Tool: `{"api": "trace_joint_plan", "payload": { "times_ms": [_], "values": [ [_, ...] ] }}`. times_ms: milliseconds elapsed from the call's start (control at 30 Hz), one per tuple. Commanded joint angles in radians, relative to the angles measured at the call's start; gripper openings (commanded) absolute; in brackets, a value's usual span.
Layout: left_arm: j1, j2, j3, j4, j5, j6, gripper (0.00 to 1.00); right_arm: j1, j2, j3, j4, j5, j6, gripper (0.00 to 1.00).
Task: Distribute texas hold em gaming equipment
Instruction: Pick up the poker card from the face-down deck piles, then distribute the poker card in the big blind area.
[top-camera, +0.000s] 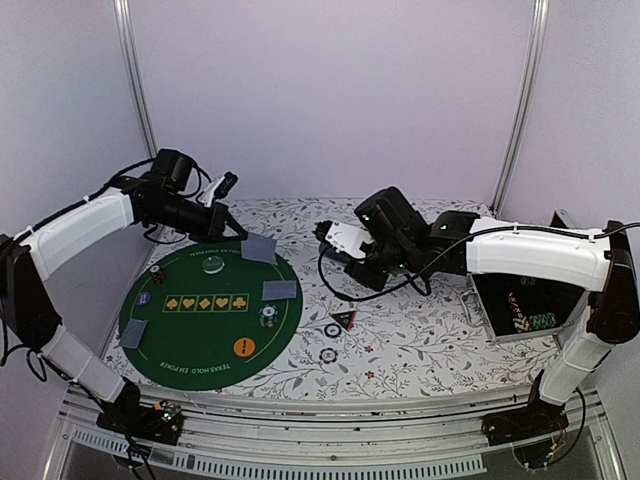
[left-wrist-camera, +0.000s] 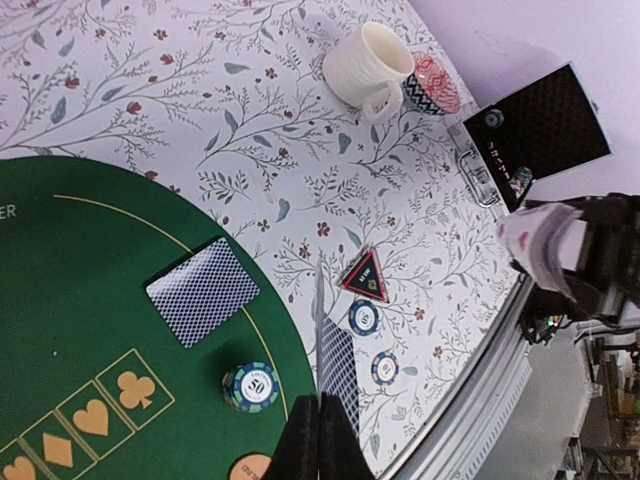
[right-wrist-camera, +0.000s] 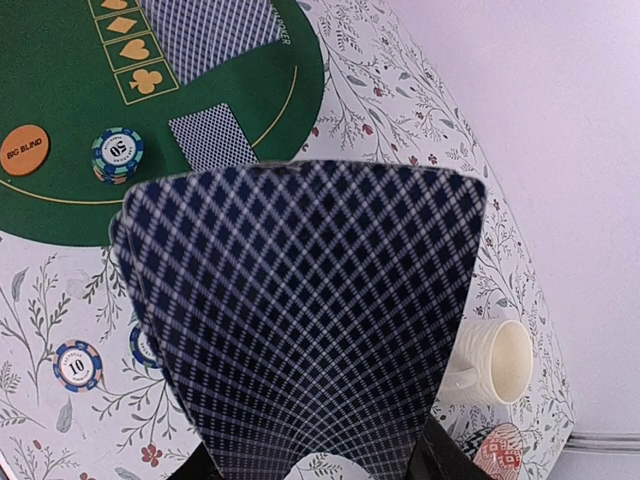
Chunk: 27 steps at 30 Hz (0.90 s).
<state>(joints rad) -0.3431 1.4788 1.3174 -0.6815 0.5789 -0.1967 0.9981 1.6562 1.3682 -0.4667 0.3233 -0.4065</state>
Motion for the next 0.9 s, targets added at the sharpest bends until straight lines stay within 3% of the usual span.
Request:
{"api": "trace_joint_plan", "payload": {
  "times_ms": [0, 333, 600, 867],
  "values": [
    [0.016, 0.115, -0.071, 0.259, 0.067, -0.024, 0.0, -0.004, -0.039, -0.001, 0.007, 0.016, 0.02, 0.44],
    [0.021, 0.345, -0.205, 0.586, 0.134, -0.117, 0.0, -0.004, -0.036, 0.007, -0.014, 0.02, 0.035, 0.44],
    [0.025, 0.472, -0.156, 0.636, 0.151, -0.113, 0.0, -0.004, -0.037, 0.015, -0.04, 0.021, 0.052, 0.44],
    [0.062, 0.464, -0.203, 0.638, 0.16, -0.107, 0.0, -0.004, -0.043, 0.011, -0.045, 0.024, 0.059, 0.44]
  ]
}}
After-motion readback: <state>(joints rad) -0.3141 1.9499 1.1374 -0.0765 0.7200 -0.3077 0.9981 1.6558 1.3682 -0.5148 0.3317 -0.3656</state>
